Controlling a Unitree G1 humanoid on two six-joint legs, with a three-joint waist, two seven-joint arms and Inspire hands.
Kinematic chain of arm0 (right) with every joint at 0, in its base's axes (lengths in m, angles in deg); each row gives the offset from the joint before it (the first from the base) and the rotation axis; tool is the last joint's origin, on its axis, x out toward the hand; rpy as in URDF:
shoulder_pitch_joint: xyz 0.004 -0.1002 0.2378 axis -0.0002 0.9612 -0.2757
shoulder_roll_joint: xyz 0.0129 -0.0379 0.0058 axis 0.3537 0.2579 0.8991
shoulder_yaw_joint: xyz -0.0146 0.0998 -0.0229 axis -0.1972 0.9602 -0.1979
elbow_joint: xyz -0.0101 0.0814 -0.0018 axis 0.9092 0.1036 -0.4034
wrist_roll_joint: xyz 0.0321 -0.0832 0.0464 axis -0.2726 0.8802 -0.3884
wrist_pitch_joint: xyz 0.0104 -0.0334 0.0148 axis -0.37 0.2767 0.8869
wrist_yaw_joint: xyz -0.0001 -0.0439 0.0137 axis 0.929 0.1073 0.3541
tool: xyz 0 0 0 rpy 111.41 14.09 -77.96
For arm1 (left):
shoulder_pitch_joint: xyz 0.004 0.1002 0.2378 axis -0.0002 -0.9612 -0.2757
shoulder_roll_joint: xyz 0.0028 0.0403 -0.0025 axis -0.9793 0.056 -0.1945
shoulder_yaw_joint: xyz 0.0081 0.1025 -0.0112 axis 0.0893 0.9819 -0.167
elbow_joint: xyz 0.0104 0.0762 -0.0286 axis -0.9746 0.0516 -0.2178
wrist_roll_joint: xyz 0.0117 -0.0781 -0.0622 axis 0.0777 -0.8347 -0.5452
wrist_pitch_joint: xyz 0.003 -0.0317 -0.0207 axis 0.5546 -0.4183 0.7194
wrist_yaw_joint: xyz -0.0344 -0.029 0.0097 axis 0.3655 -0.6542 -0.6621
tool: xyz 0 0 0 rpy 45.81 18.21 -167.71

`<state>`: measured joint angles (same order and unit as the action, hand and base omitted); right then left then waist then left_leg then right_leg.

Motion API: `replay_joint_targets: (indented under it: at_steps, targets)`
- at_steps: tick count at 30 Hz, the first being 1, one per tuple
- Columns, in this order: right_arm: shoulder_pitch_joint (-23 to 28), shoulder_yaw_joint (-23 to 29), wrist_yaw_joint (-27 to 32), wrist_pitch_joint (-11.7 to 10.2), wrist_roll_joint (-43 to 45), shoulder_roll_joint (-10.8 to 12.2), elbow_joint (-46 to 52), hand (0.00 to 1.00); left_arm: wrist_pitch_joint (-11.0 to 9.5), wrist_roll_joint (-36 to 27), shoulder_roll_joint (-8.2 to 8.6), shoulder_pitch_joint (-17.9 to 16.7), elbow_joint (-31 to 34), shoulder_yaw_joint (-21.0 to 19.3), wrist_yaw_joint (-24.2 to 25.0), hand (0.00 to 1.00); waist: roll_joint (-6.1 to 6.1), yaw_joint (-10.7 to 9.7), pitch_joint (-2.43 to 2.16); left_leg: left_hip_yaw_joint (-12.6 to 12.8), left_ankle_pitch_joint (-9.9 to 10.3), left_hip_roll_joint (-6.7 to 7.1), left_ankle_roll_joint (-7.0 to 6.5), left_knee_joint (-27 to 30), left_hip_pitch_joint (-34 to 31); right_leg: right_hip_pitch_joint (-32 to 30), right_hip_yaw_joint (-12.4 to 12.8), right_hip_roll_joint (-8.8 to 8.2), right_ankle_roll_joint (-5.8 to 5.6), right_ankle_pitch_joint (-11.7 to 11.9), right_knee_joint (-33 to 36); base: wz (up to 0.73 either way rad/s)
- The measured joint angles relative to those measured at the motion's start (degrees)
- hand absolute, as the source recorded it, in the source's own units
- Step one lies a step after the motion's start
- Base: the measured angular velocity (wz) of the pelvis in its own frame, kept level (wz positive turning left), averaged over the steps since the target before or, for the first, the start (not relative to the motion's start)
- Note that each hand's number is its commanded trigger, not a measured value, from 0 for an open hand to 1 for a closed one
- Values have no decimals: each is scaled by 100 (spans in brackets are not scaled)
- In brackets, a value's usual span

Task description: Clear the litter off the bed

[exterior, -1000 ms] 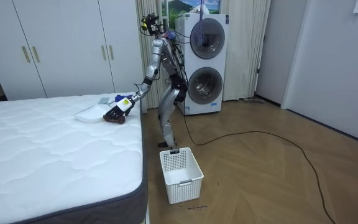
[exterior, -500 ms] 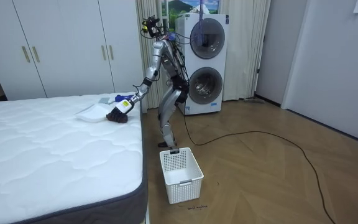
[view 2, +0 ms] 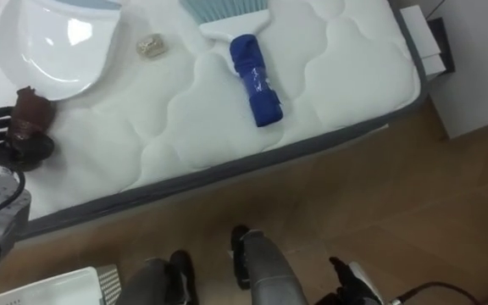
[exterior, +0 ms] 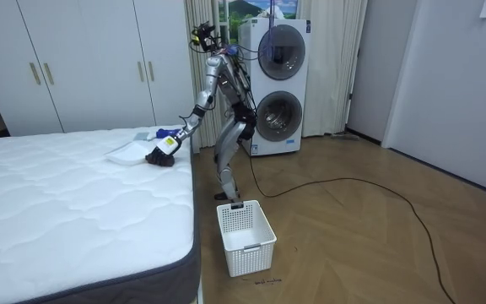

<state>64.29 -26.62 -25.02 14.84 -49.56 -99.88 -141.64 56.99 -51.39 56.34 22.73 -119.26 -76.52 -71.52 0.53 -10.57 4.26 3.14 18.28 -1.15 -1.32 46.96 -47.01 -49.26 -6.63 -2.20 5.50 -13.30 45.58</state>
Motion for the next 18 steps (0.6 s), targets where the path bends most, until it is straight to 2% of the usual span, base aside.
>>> replay_joint_targets:
  at_steps: [9,18]
  targets:
    - [25,1,0,-1,-106,-56,72,0,221,0,2,-18,-42,10,258,100,43,14,13,44,3,-2,7,-33,203,165,40,11,0,-10,-3,-1]
    - [93,5,23,-44,-235,-82,50,0,295,33,4,-98,-194,-12,336,100,33,57,9,217,-44,4,27,-272,467,288,194,17,4,-14,-44,-6]
